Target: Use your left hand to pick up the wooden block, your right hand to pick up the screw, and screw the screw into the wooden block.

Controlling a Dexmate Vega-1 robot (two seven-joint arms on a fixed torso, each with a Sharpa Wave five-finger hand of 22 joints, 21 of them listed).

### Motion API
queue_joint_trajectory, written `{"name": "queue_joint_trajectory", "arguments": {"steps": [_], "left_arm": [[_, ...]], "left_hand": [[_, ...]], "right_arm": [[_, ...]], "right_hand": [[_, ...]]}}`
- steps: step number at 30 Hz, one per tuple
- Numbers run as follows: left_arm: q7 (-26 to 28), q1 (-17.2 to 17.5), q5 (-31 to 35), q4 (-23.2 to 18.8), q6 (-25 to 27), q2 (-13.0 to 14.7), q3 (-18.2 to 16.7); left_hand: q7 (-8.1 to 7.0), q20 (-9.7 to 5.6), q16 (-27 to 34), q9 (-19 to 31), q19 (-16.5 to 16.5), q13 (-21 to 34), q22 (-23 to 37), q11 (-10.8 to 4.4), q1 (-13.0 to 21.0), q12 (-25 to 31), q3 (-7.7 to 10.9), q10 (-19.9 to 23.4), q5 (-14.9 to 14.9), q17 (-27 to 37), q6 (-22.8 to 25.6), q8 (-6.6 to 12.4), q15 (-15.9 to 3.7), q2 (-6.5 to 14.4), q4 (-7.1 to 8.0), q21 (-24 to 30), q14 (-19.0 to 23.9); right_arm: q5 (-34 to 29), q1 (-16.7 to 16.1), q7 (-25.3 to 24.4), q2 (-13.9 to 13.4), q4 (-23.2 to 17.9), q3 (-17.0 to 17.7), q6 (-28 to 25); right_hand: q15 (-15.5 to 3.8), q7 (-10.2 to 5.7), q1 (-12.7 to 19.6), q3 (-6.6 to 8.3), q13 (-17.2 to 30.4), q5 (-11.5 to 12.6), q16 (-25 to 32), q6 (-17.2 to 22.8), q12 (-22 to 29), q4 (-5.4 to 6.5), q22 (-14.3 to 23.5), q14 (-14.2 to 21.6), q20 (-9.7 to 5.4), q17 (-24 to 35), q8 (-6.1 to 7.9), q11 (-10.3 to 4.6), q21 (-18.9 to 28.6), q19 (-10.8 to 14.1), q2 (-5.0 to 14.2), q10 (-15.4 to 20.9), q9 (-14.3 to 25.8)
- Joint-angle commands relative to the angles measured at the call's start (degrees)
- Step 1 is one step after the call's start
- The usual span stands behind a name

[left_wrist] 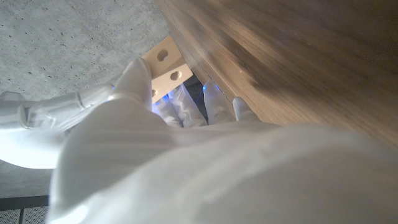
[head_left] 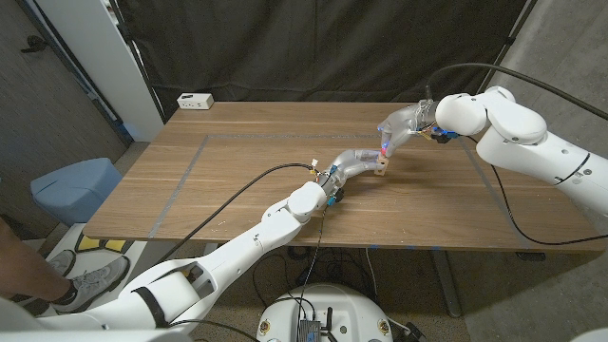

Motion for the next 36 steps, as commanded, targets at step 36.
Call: {"name": "queue_joint_trajectory", "arguments": {"steps": [36], "left_arm": [[0.7,0.6,0.4,-1.3,0.7,0.2,0.2]], "left_hand": [[1.46,0.09,-0.2,0.1,0.2,0.2,0.3,0.06,-2.1,0.2,0.66,0.4,0.6,0.1,1.9,0.63,-4.23,1.9,0.31,0.4,0.5]], "right_arm": [[-0.1,-2.5,-2.5,-0.8,-1.2,1.5,-0.2]], "right_hand": [[-2.33,1.05,1.5,2.08,0.0,-0.5,1.1,6.7,0.6,1.0,0.2,2.1,-1.14,0.5,3.71,-0.58,0.5,1.2,1.02,3.3,1.6]]}}
